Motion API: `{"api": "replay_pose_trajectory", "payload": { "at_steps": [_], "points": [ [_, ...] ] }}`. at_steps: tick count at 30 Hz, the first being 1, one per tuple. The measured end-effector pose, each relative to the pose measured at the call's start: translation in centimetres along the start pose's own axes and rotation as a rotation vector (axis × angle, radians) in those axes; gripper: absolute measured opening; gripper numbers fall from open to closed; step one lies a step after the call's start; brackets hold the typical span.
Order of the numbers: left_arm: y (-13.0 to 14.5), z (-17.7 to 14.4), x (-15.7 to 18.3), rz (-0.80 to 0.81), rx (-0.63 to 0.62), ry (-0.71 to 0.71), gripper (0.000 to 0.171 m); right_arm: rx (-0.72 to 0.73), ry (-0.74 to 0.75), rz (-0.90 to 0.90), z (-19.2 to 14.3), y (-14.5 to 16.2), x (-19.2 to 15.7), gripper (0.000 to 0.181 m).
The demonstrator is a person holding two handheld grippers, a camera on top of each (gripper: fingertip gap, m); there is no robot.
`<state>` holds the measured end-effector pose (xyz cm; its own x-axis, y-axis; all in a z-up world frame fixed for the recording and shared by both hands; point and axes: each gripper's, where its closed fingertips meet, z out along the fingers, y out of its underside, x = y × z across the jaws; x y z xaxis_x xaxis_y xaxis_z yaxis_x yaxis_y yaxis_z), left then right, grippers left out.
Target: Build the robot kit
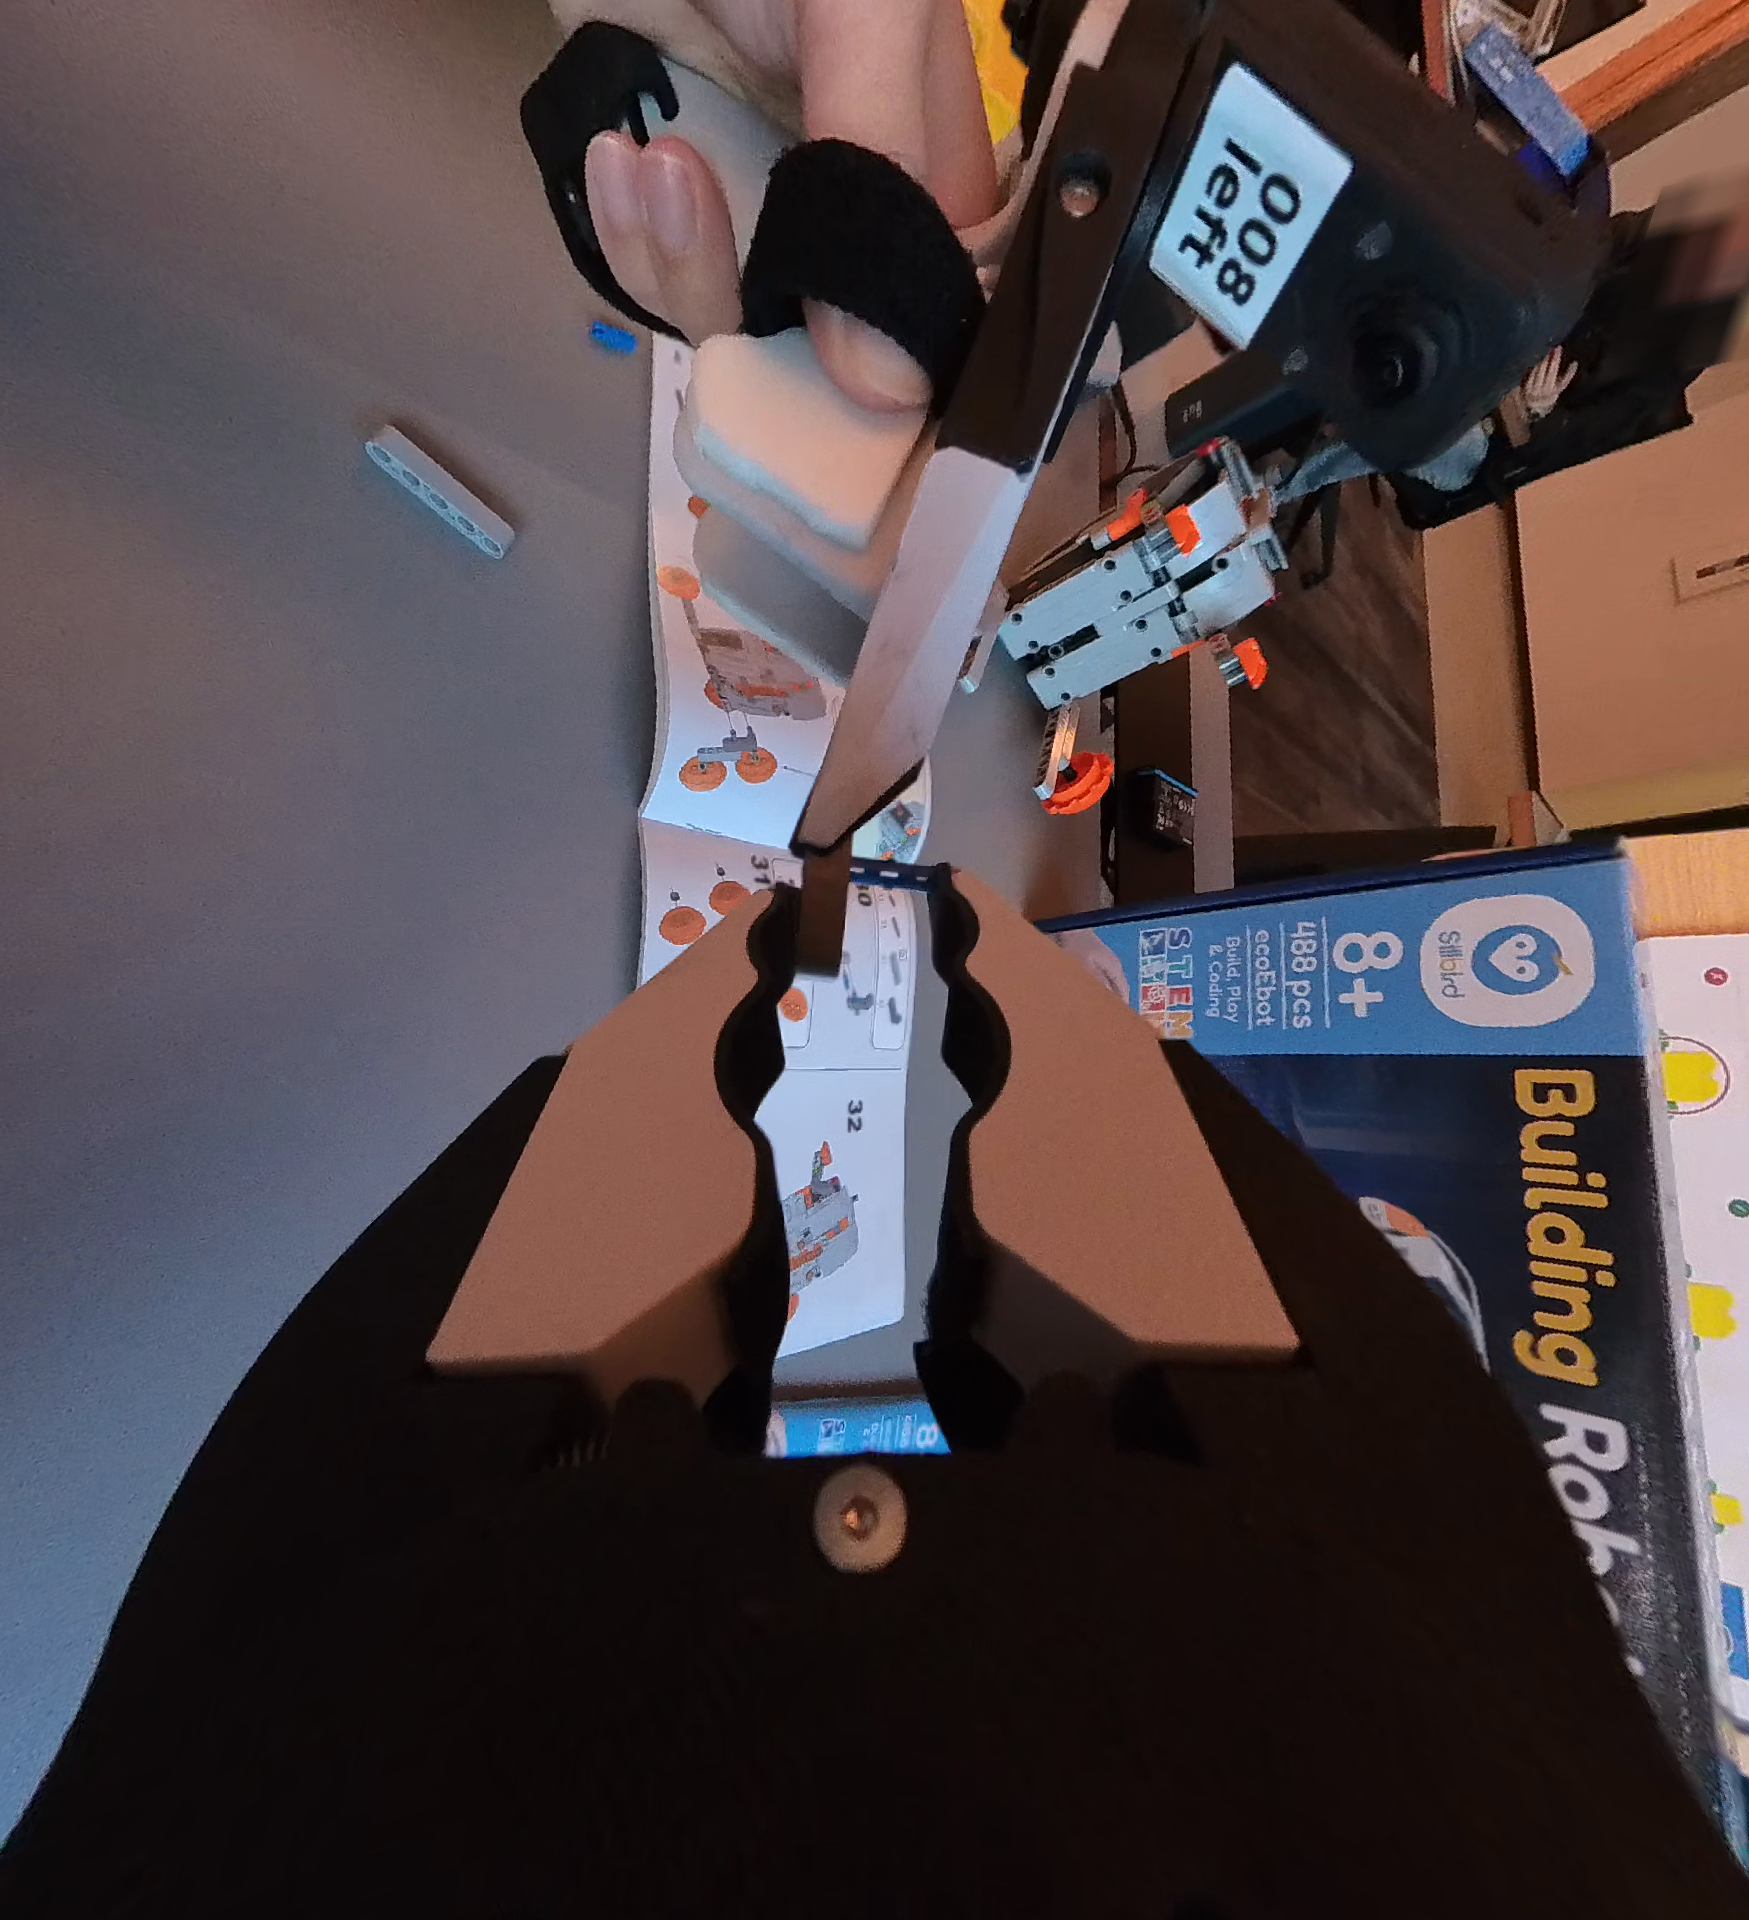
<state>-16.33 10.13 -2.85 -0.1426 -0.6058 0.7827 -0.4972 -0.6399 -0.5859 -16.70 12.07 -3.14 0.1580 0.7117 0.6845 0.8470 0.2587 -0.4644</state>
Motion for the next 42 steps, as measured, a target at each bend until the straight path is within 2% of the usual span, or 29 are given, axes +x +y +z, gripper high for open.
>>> {"api": "replay_pose_trajectory", "payload": {
  "at_steps": [16,26,32,33,37,42],
  "points": [
    [0.3,-0.4,-2.9,-0.081,0.002,-0.059,0.004,-0.005,-0.033,0.159,2.6,1.5,-0.4,0.023],
    [0.7,0.0,-3.7,-0.059,-0.036,-0.100,0.004,-0.030,-0.042,0.132,3.0,2.1,-1.0,0.022],
    [1.0,0.2,-3.8,-0.063,-0.051,-0.098,0.004,-0.035,-0.058,0.125,3.1,2.3,-1.3,0.022],
    [1.0,0.3,-3.8,-0.065,-0.051,-0.096,0.004,-0.034,-0.061,0.119,3.1,2.4,-1.4,0.016],
    [0.2,0.0,-3.5,-0.066,-0.004,-0.075,0.004,-0.005,-0.036,0.138,2.8,2.0,-0.7,0.014],
    [0.8,0.2,-3.2,-0.114,-0.021,-0.020,0.004,-0.005,-0.094,0.132,2.7,1.9,-1.5,0.015]
  ]
}}
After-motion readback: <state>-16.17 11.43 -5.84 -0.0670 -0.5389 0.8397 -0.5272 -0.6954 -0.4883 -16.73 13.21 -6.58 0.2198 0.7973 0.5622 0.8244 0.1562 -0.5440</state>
